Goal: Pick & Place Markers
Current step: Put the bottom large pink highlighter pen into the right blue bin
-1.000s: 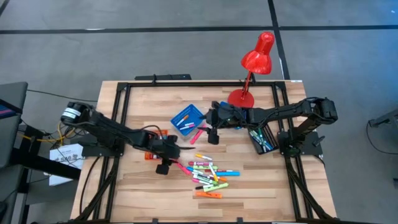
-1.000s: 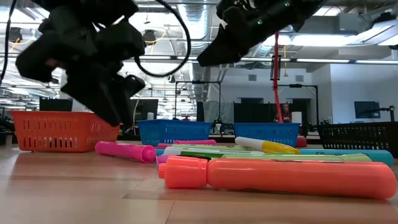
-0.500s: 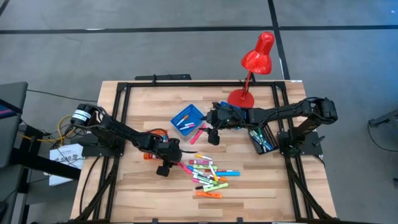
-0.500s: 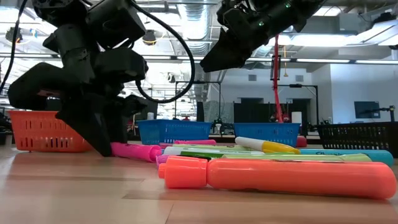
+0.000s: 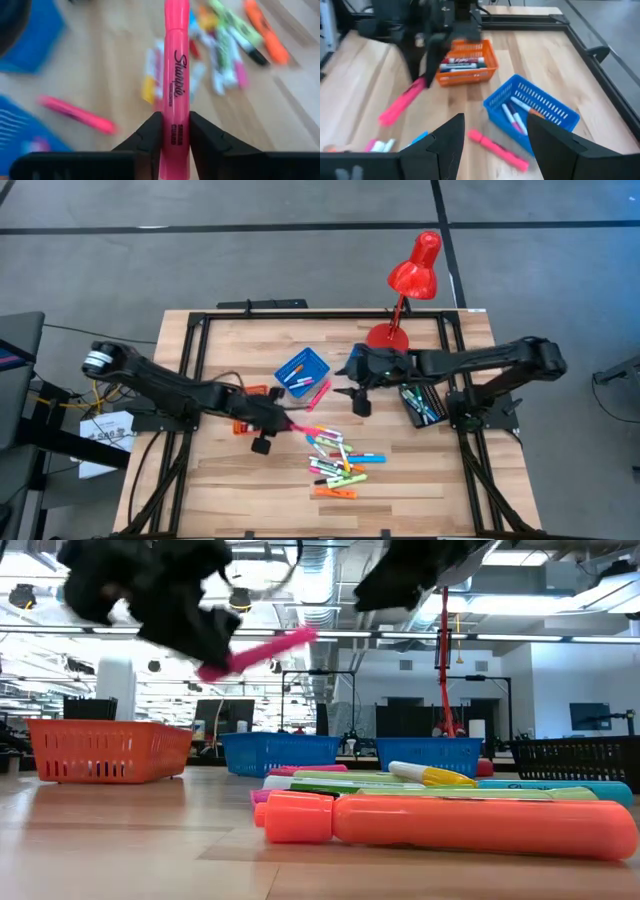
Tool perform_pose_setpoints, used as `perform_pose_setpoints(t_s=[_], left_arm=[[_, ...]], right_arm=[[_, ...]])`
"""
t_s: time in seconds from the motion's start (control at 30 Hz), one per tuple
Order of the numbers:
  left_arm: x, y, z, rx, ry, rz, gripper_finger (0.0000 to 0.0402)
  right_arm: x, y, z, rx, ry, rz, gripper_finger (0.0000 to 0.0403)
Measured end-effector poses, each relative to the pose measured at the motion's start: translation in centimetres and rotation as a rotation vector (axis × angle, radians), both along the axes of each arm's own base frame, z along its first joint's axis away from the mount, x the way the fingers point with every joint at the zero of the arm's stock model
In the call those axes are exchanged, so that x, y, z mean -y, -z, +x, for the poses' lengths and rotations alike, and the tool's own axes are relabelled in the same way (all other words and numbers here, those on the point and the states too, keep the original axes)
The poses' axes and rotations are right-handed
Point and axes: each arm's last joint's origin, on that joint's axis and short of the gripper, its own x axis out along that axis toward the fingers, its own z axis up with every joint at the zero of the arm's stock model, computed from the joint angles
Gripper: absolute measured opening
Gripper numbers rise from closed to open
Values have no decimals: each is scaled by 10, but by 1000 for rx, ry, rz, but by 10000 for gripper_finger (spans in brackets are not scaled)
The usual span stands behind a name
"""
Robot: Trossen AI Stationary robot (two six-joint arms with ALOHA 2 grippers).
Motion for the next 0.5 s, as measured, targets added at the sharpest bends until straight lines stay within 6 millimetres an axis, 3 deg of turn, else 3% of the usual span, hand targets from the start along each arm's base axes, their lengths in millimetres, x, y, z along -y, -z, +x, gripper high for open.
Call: perform_pose_setpoints(t_s=[0.1, 0.23, 0.37, 0.5], left_arm=[[-9, -23, -5, 134, -83, 42, 85], [-25, -48, -7, 299, -158, 16, 75], [-33, -59, -4, 395, -125, -45, 76], [-35, -56, 3, 407, -87, -73, 82]], right_arm=[[-7, 2, -12, 6, -28, -3, 204], [-18, 31, -14, -8, -75, -7, 196], [-22, 64, 0, 103, -134, -111, 182], [-22, 74, 23, 287, -128, -126, 169]])
